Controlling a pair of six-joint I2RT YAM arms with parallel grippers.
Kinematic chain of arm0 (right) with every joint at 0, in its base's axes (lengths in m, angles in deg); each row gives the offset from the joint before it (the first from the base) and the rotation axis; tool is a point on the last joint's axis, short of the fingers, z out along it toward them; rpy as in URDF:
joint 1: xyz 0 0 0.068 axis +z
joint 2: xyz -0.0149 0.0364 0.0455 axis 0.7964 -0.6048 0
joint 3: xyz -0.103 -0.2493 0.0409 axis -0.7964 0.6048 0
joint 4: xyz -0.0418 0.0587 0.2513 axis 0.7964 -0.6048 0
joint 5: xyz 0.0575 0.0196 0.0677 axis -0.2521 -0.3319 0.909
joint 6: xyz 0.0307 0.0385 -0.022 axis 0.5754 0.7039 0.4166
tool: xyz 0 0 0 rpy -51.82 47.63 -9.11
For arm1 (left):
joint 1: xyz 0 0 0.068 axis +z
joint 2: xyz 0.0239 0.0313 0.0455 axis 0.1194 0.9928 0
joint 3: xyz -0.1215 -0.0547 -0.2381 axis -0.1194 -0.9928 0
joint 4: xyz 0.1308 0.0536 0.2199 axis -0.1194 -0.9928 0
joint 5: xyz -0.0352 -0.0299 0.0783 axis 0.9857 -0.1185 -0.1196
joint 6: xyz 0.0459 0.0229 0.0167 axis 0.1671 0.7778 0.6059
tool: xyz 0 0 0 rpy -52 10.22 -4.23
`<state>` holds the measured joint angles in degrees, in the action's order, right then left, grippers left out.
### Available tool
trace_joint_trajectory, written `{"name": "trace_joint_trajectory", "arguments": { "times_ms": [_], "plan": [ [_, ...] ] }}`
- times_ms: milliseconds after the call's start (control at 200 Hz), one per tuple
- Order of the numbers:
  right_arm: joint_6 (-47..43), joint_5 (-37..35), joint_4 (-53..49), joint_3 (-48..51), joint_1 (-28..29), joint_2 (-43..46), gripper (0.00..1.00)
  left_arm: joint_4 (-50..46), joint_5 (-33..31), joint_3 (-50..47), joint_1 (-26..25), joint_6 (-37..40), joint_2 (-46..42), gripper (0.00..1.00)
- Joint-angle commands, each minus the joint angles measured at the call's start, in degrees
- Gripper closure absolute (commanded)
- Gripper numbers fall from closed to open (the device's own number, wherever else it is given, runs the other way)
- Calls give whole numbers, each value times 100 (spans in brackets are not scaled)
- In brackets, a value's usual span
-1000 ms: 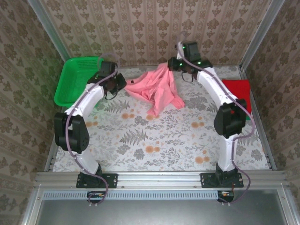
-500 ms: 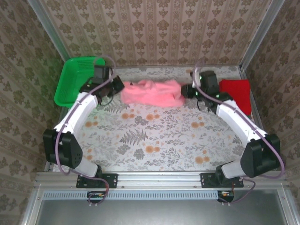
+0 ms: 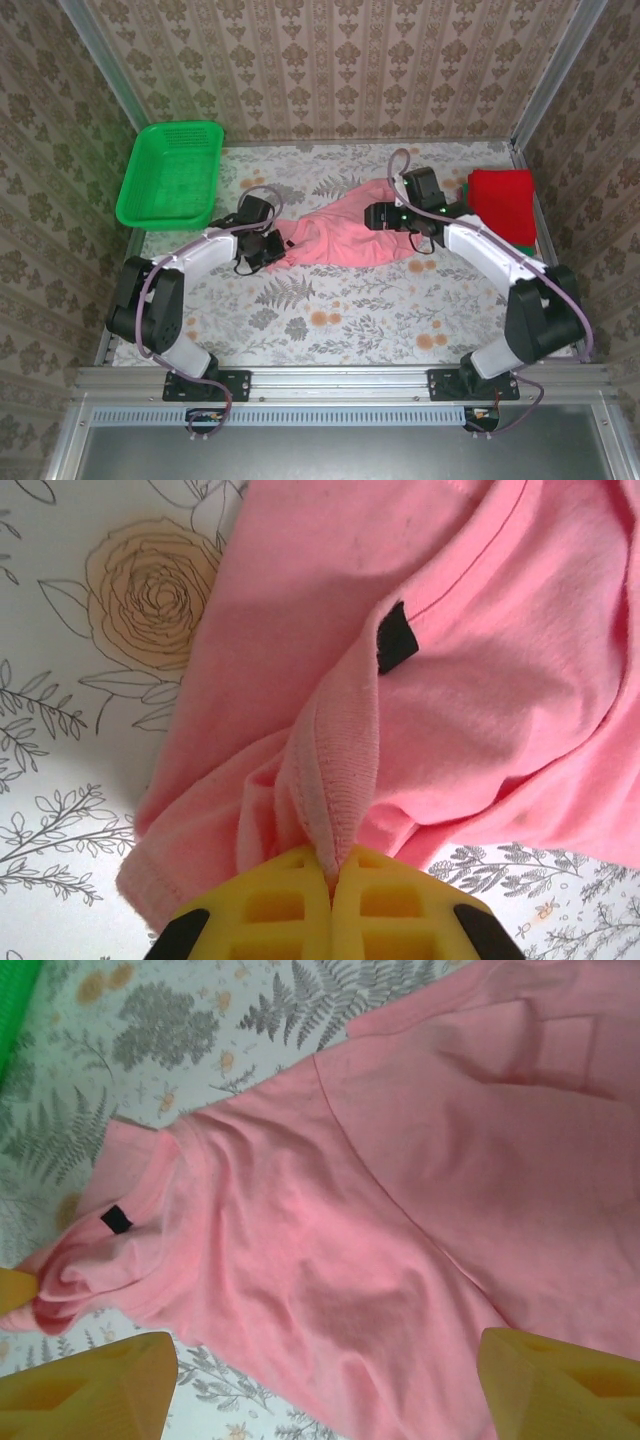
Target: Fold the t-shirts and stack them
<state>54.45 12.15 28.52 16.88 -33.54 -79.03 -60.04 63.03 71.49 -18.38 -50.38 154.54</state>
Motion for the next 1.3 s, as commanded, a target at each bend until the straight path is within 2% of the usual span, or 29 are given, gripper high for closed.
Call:
{"name": "trace_joint_trajectory", "arguments": {
  "times_ms": [0, 110, 285, 475, 605, 635, 925, 1020, 1035, 1070, 1105, 1125, 1165, 1230, 1295],
  "plan": [
    [-58, 116, -135, -287, 9, -487, 22, 133, -232, 126, 143, -151, -92, 100],
    [-188, 315, -162, -441, 51, -992, 22, 206, -203, 117, 323, -193, -27, 100],
    [-437, 325, -268, -647, 44, -1574, 32, 137, -120, 220, 612, -50, 90, 100],
    [-564, 571, -493, -938, 44, -2001, 58, 1, -90, 386, 743, 116, 161, 100],
    [-574, 813, -659, -1083, 52, -2027, 94, 52, -70, 390, 814, 81, 196, 100],
    [-584, 862, -700, -1104, 45, -1967, 100, 66, -66, 401, 836, 75, 219, 100],
    [-838, 1704, -775, -1057, 204, -1056, 100, 287, 20, 778, 1131, 84, 772, 100],
    [-688, 1601, -712, -914, 217, -850, 100, 193, 103, 1163, 1245, 116, 1083, 100],
    [-647, 1511, -706, -907, 208, -856, 95, 179, 105, 1216, 1249, 117, 1106, 100],
    [-584, 1319, -717, -914, 167, -908, 74, 177, 109, 1318, 1249, 127, 1144, 100],
    [-568, 1115, -758, -968, 141, -998, 50, 165, 123, 1381, 1253, 146, 1162, 100],
    [-570, 979, -803, -1026, 126, -1082, 42, 166, 130, 1400, 1249, 154, 1170, 100],
    [-538, 672, -891, -1170, 103, -1249, 40, 160, 149, 1417, 1250, 163, 1172, 100],
    [-449, 419, -874, -1359, 34, -1553, 49, 116, 165, 1406, 1249, 193, 1169, 100],
    [-407, 271, -868, -1557, 0, -1842, 51, 107, 176, 1332, 1249, 198, 1117, 100]
  ]
}}
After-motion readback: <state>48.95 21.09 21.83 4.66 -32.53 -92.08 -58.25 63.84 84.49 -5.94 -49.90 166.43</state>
